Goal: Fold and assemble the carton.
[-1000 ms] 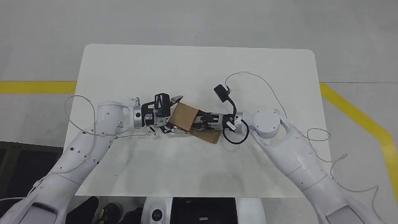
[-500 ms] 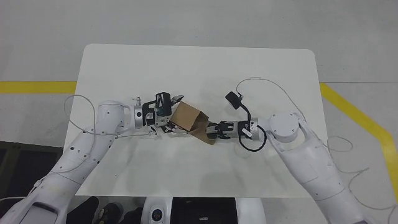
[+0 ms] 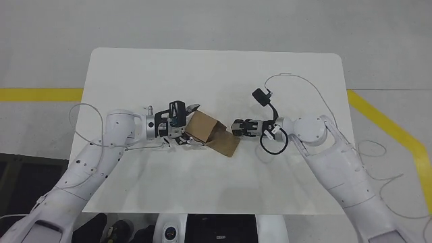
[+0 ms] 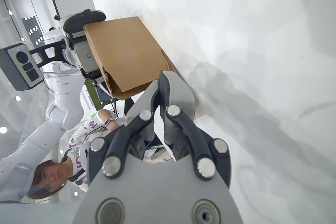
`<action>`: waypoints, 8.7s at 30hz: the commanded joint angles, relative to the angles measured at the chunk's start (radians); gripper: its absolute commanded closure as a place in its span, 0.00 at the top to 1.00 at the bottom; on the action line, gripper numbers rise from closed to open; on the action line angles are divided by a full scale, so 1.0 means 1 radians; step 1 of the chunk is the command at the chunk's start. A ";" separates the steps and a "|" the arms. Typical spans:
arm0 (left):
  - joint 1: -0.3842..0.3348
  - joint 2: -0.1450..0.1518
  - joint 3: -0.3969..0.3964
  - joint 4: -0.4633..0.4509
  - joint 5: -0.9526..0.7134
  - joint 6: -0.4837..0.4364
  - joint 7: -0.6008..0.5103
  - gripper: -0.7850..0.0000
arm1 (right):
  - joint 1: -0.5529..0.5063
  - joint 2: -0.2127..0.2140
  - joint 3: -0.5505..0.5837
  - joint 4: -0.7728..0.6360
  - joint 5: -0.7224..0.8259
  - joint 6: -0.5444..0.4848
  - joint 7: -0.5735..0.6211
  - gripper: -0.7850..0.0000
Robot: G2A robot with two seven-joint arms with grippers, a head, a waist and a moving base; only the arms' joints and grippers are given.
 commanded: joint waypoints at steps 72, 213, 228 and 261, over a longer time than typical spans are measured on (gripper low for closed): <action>0.037 0.017 -0.045 -0.016 0.022 -0.011 -0.030 1.00 | -0.002 -0.041 -0.102 -0.048 0.090 0.095 -0.047 0.00; 0.104 0.021 -0.100 -0.097 -0.096 0.003 -0.211 1.00 | -0.118 -0.016 -0.015 -0.144 0.123 0.103 -0.077 0.33; 0.105 0.021 -0.097 -0.103 -0.093 -0.004 -0.214 1.00 | -0.041 -0.038 -0.079 -0.098 0.121 0.134 -0.101 0.34; 0.104 0.022 -0.094 -0.094 -0.067 -0.013 -0.206 1.00 | -0.083 -0.039 -0.027 -0.141 0.220 0.080 -0.155 0.74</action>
